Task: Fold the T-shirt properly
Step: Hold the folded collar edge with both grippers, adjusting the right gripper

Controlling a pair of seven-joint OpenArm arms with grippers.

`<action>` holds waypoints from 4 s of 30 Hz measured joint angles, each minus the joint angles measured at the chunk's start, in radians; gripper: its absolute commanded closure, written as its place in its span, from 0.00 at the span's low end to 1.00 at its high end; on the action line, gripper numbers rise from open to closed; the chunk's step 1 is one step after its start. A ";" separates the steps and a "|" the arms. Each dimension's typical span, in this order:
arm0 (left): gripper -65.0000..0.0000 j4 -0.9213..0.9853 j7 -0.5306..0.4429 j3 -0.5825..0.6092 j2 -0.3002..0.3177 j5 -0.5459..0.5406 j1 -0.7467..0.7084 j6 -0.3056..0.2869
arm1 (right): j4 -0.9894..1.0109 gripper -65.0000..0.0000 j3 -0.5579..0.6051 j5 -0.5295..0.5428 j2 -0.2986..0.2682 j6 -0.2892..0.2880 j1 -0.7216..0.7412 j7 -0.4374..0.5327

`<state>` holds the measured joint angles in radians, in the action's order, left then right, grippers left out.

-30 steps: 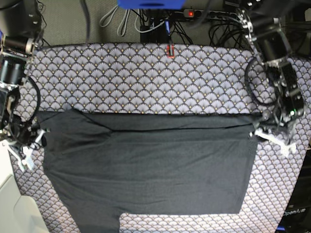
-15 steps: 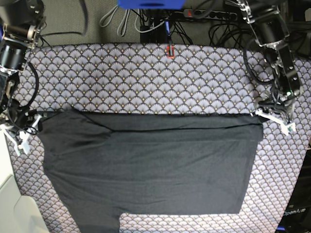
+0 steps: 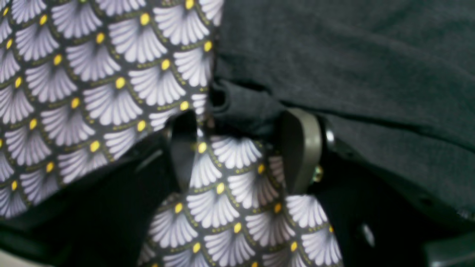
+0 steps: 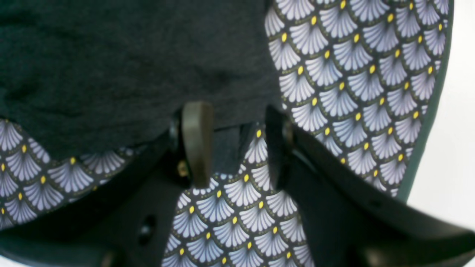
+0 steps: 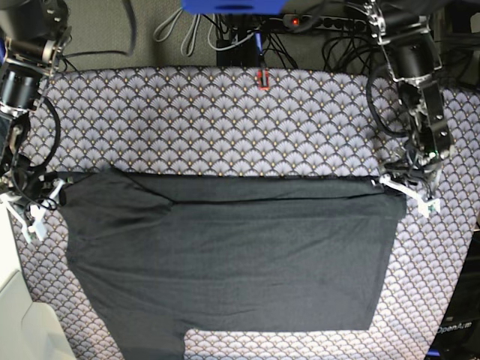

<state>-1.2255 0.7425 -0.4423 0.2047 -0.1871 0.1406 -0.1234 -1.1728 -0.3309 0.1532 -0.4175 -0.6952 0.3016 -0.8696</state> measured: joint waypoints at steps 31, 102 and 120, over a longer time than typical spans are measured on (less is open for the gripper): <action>0.46 0.027 -0.001 0.001 -0.008 0.004 0.018 0.003 | 0.000 0.62 0.004 0.000 0.003 0.000 0.000 0.000; 0.99 0.025 0.003 0.001 -0.005 0.004 0.018 -0.001 | 0.004 0.61 -0.086 -0.004 0.071 0.000 -0.092 0.004; 0.99 0.025 0.005 0.001 -0.005 0.004 0.018 -0.001 | 0.004 0.61 -0.086 -0.008 0.071 0.000 -0.097 0.056</action>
<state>-1.2003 0.7471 -0.4412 0.1993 -0.1833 0.1589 -0.1246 -1.1690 -0.4168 0.1452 -0.3466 -0.6952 0.2047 -0.8135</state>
